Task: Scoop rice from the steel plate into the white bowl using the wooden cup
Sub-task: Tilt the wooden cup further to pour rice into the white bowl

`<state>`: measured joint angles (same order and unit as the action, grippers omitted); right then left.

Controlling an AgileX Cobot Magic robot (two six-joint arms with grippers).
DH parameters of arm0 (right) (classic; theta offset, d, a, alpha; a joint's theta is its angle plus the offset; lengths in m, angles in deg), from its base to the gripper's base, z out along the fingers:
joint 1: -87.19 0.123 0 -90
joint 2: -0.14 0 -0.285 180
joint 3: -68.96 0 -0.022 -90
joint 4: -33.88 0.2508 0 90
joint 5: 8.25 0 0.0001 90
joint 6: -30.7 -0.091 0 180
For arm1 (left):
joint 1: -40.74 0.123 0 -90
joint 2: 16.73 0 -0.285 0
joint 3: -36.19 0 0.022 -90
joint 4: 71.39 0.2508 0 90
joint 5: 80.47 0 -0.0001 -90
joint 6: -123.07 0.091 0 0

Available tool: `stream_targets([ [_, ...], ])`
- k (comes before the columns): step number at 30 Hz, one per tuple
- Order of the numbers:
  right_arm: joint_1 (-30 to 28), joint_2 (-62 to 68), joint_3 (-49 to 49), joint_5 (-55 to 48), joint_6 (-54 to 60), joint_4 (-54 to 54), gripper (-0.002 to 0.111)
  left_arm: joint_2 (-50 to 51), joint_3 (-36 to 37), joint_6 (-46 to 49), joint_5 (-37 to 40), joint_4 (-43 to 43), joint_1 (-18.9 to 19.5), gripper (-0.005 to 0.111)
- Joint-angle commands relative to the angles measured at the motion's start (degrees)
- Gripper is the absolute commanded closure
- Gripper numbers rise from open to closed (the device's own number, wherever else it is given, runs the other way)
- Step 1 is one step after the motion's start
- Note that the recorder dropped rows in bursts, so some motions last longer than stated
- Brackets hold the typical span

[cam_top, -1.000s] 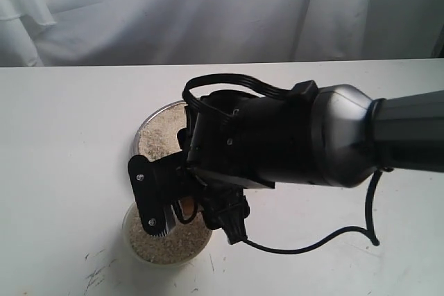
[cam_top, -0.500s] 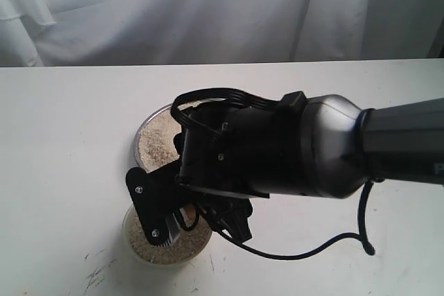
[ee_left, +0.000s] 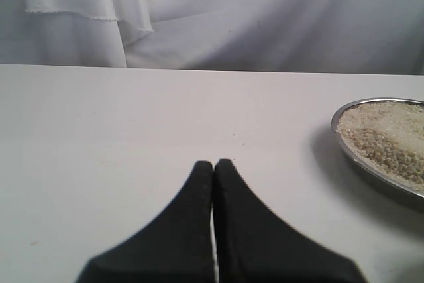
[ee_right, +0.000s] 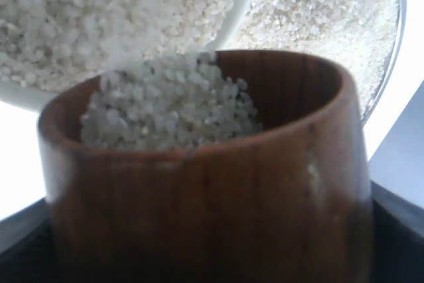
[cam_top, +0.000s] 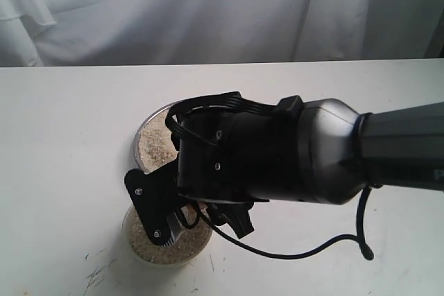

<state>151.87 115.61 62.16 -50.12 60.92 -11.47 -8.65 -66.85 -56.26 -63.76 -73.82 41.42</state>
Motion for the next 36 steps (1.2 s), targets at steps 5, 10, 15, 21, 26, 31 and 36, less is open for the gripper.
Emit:
stream_targets([
  [5, 0.84, -0.24, 0.46, 0.19, -0.8, -2.54, 0.108, -0.29, 0.26, -0.18, -0.36, -0.04, -0.09, 0.107],
  [10, 1.32, -0.24, 0.46, 0.05, -0.83, -3.28, 0.108, -0.29, 0.26, -0.18, -0.36, -0.04, -0.09, 0.107],
  [15, 1.5, -0.24, 0.46, 0.05, -1.49, -4.4, 0.108, -0.29, 0.26, -0.18, -0.36, -0.04, -0.09, 0.107],
  [21, 1.8, -0.02, 0.46, -0.07, -1.49, -4.82, 0.108, -0.29, 0.26, -0.18, -0.36, -0.04, -0.09, 0.107],
  [26, 2.62, 0.98, 0.46, -0.57, -1.49, -8.24, 0.108, -0.29, 0.26, -0.18, -0.36, -0.04, -0.09, 0.107],
  [31, 2.62, 1.9, 0.6, -1.53, -1.59, -8.87, 0.108, -0.29, 0.26, -0.18, -0.36, -0.04, -0.09, 0.107],
  [36, 2.96, 1.9, 0.6, -1.53, -1.71, -9.75, 0.108, -0.29, 0.26, -0.18, -0.36, -0.04, -0.09, 0.107],
])
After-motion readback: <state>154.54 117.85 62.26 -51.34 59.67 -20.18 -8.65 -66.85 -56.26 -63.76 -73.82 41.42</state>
